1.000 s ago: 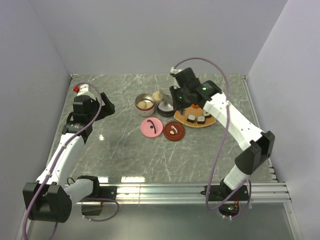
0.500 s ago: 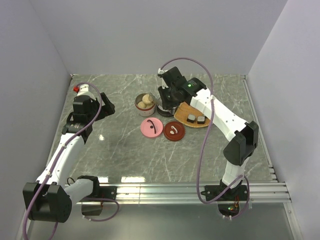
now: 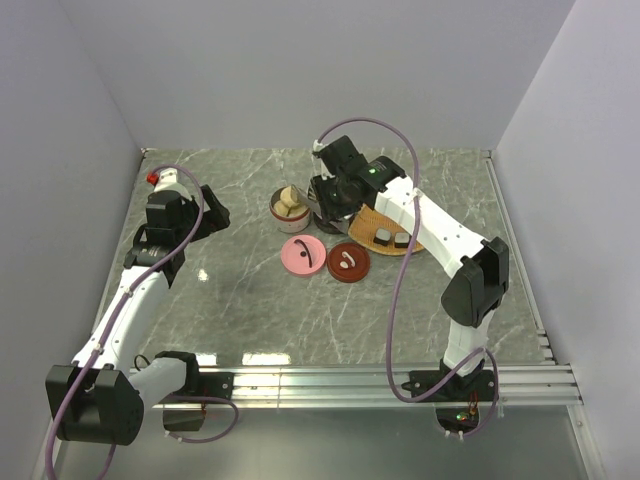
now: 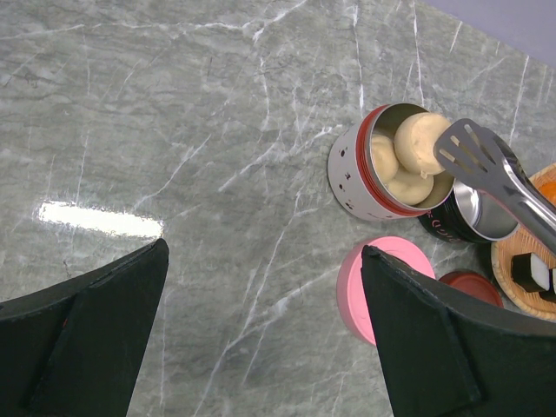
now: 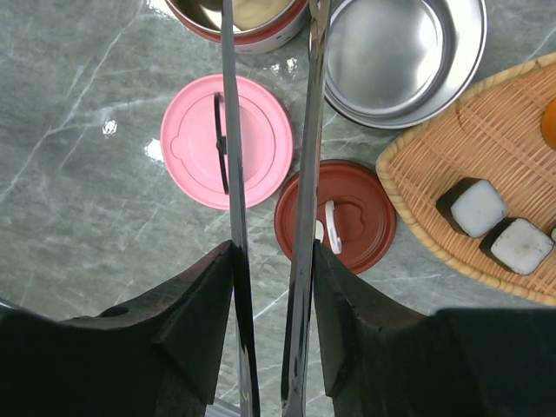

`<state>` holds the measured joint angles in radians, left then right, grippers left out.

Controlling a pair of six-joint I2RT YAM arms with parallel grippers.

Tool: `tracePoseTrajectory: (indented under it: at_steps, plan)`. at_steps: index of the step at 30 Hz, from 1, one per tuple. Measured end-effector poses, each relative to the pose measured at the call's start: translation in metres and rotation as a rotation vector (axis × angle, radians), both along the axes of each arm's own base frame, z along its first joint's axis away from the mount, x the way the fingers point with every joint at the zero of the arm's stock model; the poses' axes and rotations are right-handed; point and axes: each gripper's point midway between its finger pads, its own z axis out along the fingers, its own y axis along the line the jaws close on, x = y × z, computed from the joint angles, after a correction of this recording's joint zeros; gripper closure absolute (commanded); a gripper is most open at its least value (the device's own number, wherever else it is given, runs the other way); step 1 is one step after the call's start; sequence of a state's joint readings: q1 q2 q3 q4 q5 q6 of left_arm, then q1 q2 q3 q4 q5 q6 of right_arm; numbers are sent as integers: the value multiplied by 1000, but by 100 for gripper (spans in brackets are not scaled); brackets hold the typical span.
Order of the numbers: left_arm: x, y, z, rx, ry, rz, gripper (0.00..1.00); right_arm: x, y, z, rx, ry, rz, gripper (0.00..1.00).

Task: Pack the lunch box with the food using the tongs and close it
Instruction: Place the food into the lunch box, then pick up the food using the clamp

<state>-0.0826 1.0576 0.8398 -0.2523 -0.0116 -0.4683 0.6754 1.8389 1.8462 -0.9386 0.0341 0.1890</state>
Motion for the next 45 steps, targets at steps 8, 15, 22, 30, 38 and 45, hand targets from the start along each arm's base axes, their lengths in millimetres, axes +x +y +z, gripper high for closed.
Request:
tracePoseTrajectory:
  at_steps: [8,15,22,30,38,45]
  plan:
    - [0,0,0,0,0,0,0,4,2,10,13,-26,-5,52]
    - [0,0,0,0,0,0,1,6,-2,17,3,-42,-17,52]
    - [0,0,0,0,0,0,1,6,-8,30,1,-70,-34,52]
    - [0,0,0,0,0,0,1,6,-20,37,-15,-81,-60,52]
    - [0,0,0,0,0,0,1,5,-72,46,-35,-101,-164,52]
    - [1,0,-2,0,6,0,0,-7,-142,51,-53,-121,-310,52]
